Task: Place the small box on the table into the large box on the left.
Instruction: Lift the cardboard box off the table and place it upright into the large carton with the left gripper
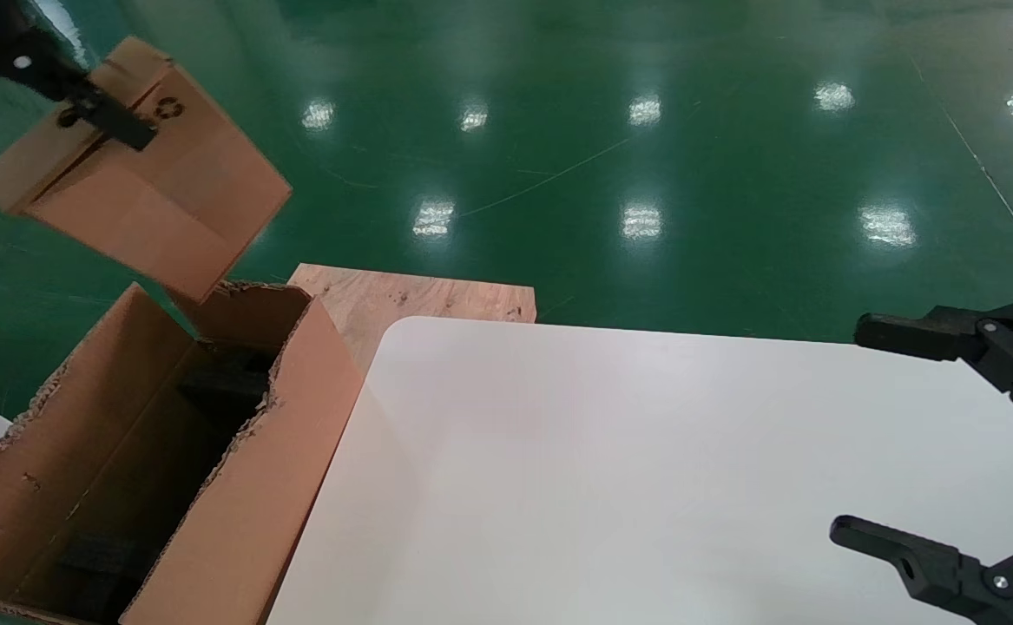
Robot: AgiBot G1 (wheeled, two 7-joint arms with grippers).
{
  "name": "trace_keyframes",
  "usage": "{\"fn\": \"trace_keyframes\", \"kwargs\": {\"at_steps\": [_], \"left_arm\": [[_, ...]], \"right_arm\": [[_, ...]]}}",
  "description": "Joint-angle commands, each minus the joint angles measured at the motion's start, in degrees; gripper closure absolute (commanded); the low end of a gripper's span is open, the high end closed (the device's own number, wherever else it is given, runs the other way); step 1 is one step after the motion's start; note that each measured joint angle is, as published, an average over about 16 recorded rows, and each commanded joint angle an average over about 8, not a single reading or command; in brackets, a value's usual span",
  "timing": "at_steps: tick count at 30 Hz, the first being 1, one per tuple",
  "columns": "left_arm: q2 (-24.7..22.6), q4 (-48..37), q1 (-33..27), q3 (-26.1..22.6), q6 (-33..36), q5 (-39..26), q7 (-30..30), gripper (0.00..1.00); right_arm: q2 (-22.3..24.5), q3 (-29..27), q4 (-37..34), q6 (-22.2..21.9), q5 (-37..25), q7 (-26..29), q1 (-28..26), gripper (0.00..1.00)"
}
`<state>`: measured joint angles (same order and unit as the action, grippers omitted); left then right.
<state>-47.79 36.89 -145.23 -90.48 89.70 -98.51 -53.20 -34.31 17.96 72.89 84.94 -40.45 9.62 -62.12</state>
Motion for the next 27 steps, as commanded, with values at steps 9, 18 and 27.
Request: {"fn": "trace_keyframes", "kwargs": {"at_steps": [9,18,27], "left_arm": [[0.5,-6.6,3.4,-5.2,1.3,1.1,-3.5,1.00],[1.7,-8.4,5.3,-8.6,0.7,3.3,-4.5,1.00],[1.5,-12.8,10.9,-10.6,-1.5,3.8,-4.9,1.00]], "right_arm": [[0.0,0.0,0.0,0.0,0.0,0.0,0.0,0.00],[0.0,0.0,0.0,0.0,0.0,0.0,0.0,0.00],[0.0,0.0,0.0,0.0,0.0,0.0,0.0,0.00]]}}
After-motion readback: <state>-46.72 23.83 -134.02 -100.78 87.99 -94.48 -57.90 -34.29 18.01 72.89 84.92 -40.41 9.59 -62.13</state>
